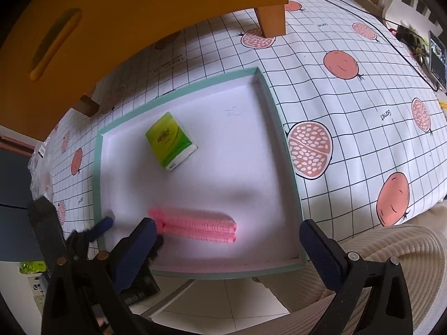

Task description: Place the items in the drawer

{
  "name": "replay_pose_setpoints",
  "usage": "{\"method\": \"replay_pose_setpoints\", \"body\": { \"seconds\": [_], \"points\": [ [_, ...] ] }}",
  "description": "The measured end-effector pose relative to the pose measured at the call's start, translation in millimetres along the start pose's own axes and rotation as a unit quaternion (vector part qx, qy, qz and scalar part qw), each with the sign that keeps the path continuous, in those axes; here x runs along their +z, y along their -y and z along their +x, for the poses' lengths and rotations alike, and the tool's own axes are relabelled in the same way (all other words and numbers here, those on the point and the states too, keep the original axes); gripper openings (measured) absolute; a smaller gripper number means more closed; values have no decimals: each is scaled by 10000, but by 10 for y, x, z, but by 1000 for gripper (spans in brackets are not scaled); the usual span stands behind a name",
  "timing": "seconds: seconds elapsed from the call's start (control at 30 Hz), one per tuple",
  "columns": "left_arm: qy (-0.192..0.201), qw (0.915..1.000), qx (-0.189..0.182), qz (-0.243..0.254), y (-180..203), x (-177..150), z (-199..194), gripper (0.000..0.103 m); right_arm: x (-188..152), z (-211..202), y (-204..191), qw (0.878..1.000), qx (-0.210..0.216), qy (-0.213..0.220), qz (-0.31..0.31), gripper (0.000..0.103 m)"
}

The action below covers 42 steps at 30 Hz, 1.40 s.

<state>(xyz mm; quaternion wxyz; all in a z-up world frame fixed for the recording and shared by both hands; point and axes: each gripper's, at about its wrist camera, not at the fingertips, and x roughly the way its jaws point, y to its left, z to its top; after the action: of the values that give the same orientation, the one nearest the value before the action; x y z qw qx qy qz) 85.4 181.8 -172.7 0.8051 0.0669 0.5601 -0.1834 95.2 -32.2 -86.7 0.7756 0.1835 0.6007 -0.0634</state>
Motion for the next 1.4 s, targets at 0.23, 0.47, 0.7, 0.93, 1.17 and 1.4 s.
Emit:
{"method": "replay_pose_setpoints", "body": {
  "seconds": [0.23, 0.47, 0.7, 0.93, 1.17, 1.4],
  "points": [
    [100, 9997, -81, -197, 2, 164, 20, 103, 5, -15, 19, 10000, 28, 40, 55, 103],
    [70, 9985, -408, -359, 3, 90, -127, 103, 104, -92, 61, 9996, 56, 248, 131, 103],
    [-58, 9976, -586, -353, 273, 157, -76, 103, 221, -137, 147, 9987, -64, 465, 181, 103],
    [-255, 9988, -382, -150, 565, 175, 43, 103, 233, -110, 218, 9984, 56, 492, 274, 103],
    [-308, 9994, -152, -66, 715, 178, 207, 103, 238, -98, 293, 9975, 162, 514, 451, 103],
    [-278, 9996, -53, 52, 702, 161, 193, 103, 228, -97, 301, 9972, 229, 516, 496, 103]
  ]
}}
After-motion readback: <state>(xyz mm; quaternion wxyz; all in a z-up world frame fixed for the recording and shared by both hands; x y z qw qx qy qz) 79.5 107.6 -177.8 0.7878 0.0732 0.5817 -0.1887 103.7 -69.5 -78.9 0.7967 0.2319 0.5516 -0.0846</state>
